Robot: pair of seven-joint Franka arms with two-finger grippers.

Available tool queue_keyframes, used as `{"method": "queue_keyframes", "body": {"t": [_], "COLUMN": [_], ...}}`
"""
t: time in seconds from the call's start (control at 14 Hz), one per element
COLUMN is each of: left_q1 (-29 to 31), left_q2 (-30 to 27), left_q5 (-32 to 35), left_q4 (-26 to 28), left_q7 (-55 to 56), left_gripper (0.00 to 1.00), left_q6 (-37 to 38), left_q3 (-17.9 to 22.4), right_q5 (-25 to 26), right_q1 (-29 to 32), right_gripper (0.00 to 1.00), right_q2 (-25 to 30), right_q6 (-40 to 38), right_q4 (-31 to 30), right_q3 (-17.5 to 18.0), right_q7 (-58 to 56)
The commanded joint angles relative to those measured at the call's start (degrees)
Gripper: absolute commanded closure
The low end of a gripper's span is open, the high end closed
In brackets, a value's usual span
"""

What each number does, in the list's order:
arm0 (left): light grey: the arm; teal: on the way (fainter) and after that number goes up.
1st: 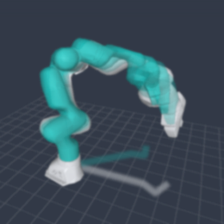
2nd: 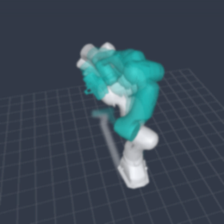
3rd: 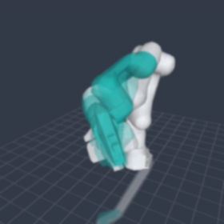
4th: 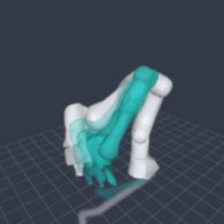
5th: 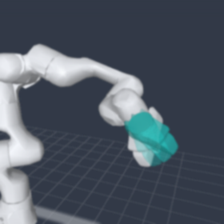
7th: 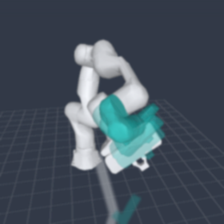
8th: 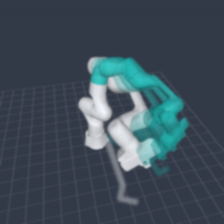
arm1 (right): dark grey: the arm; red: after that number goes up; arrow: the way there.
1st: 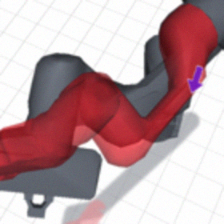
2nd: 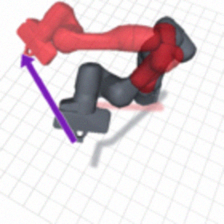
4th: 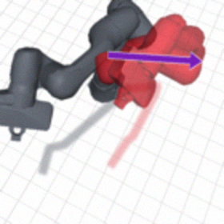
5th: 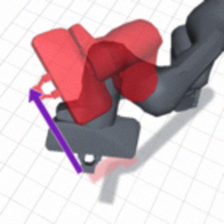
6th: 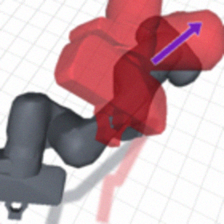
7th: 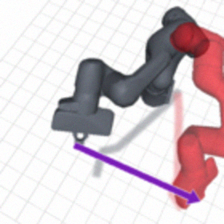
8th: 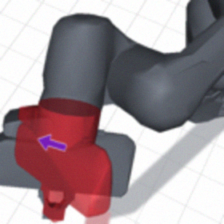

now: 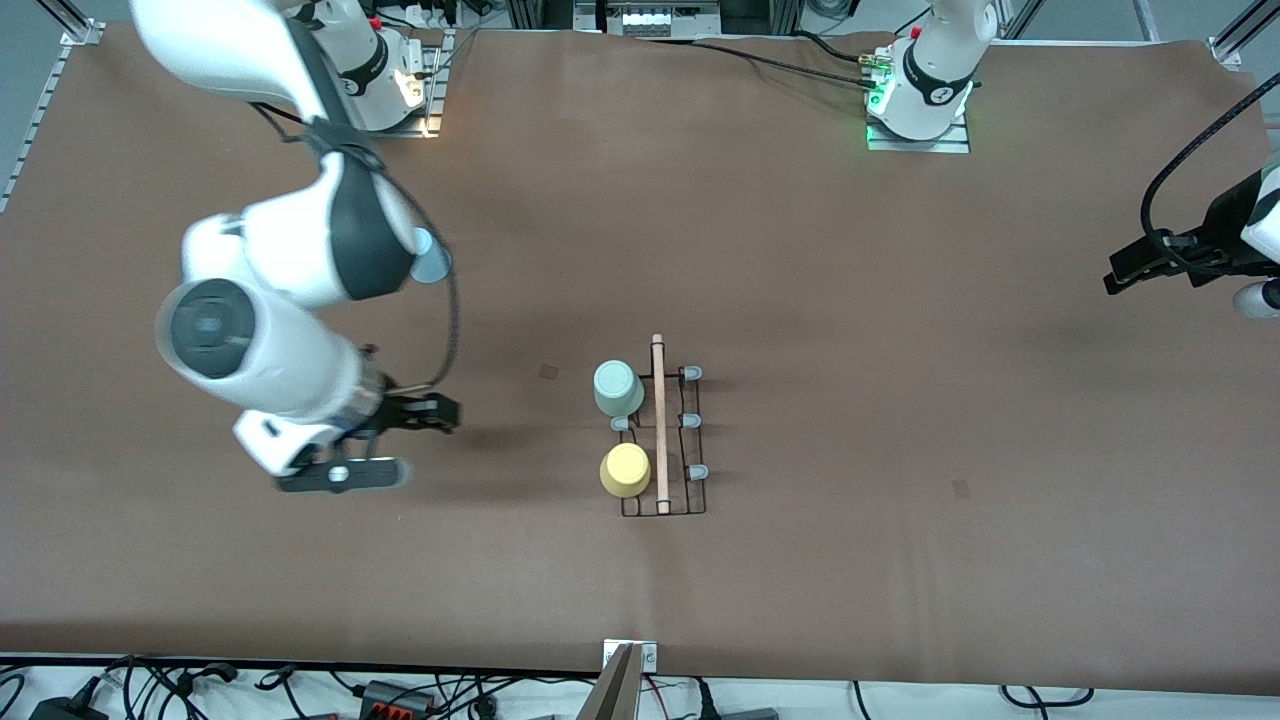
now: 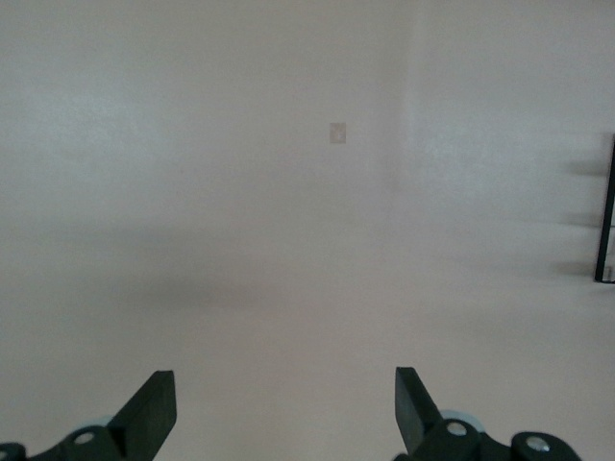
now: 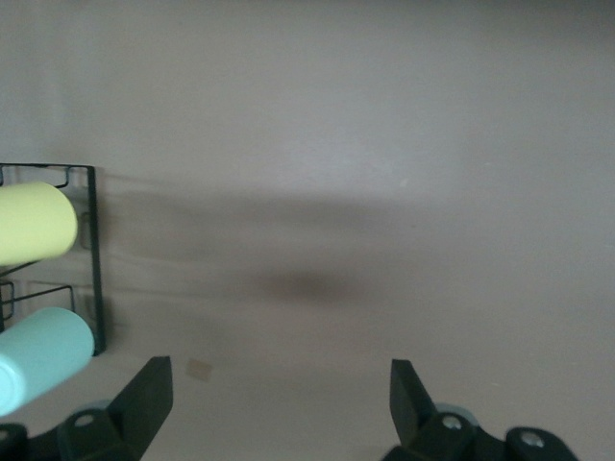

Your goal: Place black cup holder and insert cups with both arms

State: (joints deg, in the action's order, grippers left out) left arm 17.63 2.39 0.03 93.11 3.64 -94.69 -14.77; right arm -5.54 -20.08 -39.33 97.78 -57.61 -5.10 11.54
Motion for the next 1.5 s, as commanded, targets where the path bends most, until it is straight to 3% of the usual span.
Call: {"method": "queue_keyframes", "body": {"t": [0.0,0.14,0.5,0.85,1.0,1.42], "left_q1": [0.5,0.5,0.5,0.5,0.5,0.4], "left_q2": [0.2,0.2,0.3,0.3,0.3,0.3], "left_q5": [-1.3,-1.3,-1.3,-1.3,-1.3,-1.2], "left_q4": [-0.9,-0.9,-1.1,-1.2,-1.2,-1.3], "left_q7": [-1.4,-1.4,-1.4,-1.4,-1.4,-1.4], "left_gripper": [0.0,0.0,0.0,0.0,0.0,0.0], "left_q6": [0.4,0.4,0.3,0.3,0.3,0.4], "left_q3": [-0.2,-0.2,-0.2,-0.2,-0.2,-0.3], "right_q5": [0.5,0.6,0.5,0.6,1.8,3.7], "right_q1": [2.4,5.7,14.3,19.3,21.0,21.1], "right_gripper": [0.0,0.0,0.0,0.0,0.0,0.0], "right_q2": [3.0,5.0,19.8,24.1,25.3,33.7], "right_q6": [-1.7,-1.5,3.6,2.9,2.8,4.4], "right_q4": [-1.5,-3.6,-21.3,-23.0,-23.5,-36.1], "right_q3": [0.4,0.6,1.2,1.4,3.2,3.8], "right_q7": [-2.1,-2.5,-10.0,-16.9,-16.6,-15.3]}}
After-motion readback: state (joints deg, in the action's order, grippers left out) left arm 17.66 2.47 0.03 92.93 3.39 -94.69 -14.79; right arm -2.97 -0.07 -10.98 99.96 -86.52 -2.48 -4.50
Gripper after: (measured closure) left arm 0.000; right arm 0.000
